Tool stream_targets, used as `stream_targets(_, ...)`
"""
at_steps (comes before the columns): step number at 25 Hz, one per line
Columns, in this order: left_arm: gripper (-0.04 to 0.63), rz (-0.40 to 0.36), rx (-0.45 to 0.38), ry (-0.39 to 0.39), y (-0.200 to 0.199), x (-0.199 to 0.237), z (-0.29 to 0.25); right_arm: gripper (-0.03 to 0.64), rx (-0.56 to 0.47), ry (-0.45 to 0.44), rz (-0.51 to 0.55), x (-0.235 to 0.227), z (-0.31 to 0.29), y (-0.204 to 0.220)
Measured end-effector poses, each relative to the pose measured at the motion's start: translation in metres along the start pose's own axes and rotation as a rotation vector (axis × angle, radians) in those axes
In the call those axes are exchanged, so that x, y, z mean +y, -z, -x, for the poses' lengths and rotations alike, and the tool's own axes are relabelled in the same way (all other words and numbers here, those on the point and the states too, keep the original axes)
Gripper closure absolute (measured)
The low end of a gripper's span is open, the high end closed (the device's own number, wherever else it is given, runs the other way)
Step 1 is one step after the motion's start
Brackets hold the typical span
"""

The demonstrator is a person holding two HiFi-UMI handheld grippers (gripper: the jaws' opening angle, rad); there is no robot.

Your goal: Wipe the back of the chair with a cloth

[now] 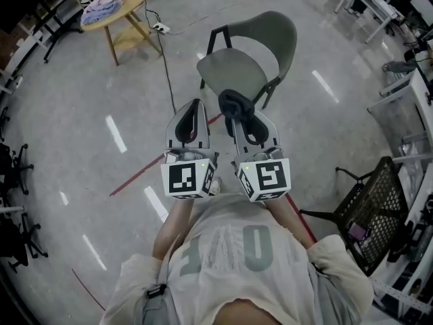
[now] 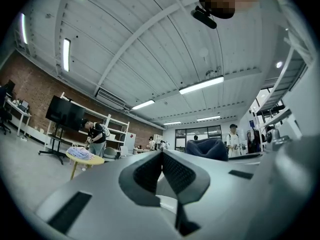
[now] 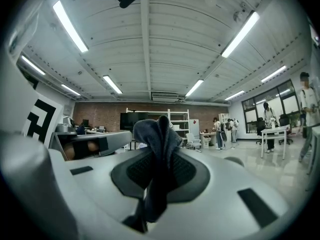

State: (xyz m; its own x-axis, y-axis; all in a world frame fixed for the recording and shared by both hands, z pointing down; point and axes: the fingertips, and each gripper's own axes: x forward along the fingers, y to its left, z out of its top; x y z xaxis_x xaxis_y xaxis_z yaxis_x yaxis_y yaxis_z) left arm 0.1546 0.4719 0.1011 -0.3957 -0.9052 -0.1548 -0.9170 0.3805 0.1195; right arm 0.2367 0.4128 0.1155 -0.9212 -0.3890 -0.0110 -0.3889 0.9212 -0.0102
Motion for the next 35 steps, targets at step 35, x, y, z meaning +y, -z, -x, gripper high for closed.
stream_targets(35,0.58,-0.03,0.089,-0.004,0.093,0.19,-0.272,0.557,0.175,0.084,-0.147,-0.099,-0.334,0.107)
